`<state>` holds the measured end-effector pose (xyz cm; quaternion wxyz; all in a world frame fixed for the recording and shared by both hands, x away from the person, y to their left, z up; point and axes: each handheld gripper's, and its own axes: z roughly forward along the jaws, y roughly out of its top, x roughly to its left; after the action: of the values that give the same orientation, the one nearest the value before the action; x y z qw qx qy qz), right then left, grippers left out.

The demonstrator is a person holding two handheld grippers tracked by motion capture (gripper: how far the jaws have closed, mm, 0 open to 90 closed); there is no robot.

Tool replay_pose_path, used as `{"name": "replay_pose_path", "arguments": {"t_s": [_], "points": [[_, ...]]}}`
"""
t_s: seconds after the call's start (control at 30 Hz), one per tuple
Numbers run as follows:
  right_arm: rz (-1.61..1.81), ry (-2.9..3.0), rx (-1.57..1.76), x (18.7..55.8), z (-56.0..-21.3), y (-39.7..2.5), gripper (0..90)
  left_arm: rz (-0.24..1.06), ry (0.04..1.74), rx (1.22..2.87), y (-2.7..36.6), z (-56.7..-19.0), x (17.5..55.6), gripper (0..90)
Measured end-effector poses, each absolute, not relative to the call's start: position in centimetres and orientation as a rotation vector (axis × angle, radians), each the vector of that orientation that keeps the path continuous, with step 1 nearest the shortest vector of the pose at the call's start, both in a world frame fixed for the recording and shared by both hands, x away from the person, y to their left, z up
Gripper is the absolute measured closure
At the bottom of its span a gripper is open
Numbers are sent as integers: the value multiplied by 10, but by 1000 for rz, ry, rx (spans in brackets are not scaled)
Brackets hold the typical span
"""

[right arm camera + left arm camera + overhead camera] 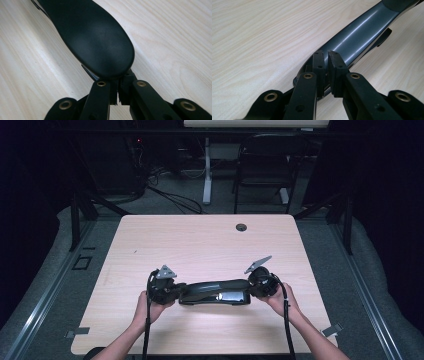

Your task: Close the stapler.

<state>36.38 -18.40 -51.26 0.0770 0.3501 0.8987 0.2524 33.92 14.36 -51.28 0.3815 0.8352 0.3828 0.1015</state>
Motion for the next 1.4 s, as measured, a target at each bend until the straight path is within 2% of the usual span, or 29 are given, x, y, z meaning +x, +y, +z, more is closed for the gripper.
{"name": "replay_pose_path", "arguments": {"t_s": [0.2,0.4,0.5,0.7,0.9,1.07,1.4], "points": [[720,2688,1039,363,-513,-184,880,265,988,2118,147,-511,340,791],[677,2557,1087,359,-489,-200,886,281,1035,2109,150,-509,343,577],[774,2498,1082,355,-478,-205,885,290,1055,2103,152,-508,344,476],[890,2478,959,342,-461,-188,884,287,1072,2072,158,-506,346,339],[833,2545,886,339,-468,-168,883,284,1089,2055,162,-504,347,220],[843,2547,896,340,-468,-167,885,296,1108,2034,165,-504,348,160],[742,2574,890,342,-482,-164,900,302,1143,2020,170,-505,352,142]]}}
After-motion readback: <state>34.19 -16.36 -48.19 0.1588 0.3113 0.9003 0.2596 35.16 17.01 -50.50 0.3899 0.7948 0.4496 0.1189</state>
